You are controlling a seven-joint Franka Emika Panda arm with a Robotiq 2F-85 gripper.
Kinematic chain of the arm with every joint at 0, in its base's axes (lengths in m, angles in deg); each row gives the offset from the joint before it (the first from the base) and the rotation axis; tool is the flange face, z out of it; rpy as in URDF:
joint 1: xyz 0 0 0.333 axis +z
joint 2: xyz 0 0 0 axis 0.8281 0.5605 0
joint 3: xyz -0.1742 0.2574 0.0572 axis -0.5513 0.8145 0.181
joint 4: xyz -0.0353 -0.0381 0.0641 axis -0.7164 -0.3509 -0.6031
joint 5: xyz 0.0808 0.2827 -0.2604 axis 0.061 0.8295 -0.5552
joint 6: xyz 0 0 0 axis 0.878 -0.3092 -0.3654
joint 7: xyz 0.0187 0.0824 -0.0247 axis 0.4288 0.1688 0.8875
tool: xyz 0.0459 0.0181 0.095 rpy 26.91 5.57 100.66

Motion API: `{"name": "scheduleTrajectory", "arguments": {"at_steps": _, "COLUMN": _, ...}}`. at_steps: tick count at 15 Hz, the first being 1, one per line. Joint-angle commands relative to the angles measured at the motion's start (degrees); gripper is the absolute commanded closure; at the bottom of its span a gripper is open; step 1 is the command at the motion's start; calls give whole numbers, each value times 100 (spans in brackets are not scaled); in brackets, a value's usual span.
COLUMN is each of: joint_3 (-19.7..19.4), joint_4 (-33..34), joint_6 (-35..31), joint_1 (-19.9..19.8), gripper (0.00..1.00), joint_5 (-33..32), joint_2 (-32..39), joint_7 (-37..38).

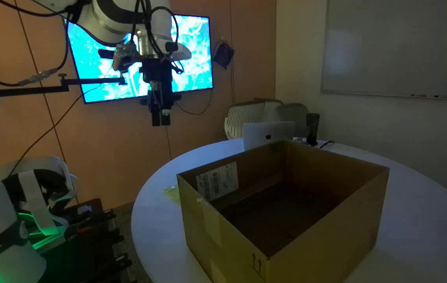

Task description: Put the marker on the cloth, then fold the cloth and put it in the box

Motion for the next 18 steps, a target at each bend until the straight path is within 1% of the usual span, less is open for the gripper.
{"name": "scheduleTrajectory", "arguments": {"at_steps": 1, "joint_3": -86, "joint_4": 25, "joint_6": 16, "joint_1": 97, "gripper": 0, "joint_5": -32, "joint_2": 6, "joint_7": 31}}
{"name": "scheduleTrajectory", "arguments": {"at_steps": 4, "joint_3": -86, "joint_4": 57, "joint_6": 16, "joint_1": 96, "gripper": 0, "joint_5": -32, "joint_2": 2, "joint_7": 31}}
{"name": "scheduleTrajectory", "arguments": {"at_steps": 7, "joint_3": 24, "joint_4": 181, "joint_6": -297, "joint_1": 219, "gripper": 0, "joint_5": -79, "joint_2": 420, "joint_7": -16}}
{"name": "scheduleTrajectory", "arguments": {"at_steps": 11, "joint_3": 332, "joint_4": 609, "joint_6": -1118, "joint_1": 596, "gripper": 0, "joint_5": -119, "joint_2": 1523, "joint_7": 25}}
{"name": "scheduleTrajectory", "arguments": {"at_steps": 13, "joint_3": 520, "joint_4": 939, "joint_6": -1468, "joint_1": 801, "gripper": 0, "joint_5": -214, "joint_2": 2164, "joint_7": 57}}
{"name": "scheduleTrajectory", "arguments": {"at_steps": 16, "joint_3": 680, "joint_4": 1615, "joint_6": -1751, "joint_1": 1123, "gripper": 0, "joint_5": -411, "joint_2": 3157, "joint_7": 102}}
{"name": "scheduleTrajectory", "arguments": {"at_steps": 18, "joint_3": 724, "joint_4": 2111, "joint_6": -1871, "joint_1": 1416, "gripper": 0, "joint_5": -577, "joint_2": 3797, "joint_7": 207}}
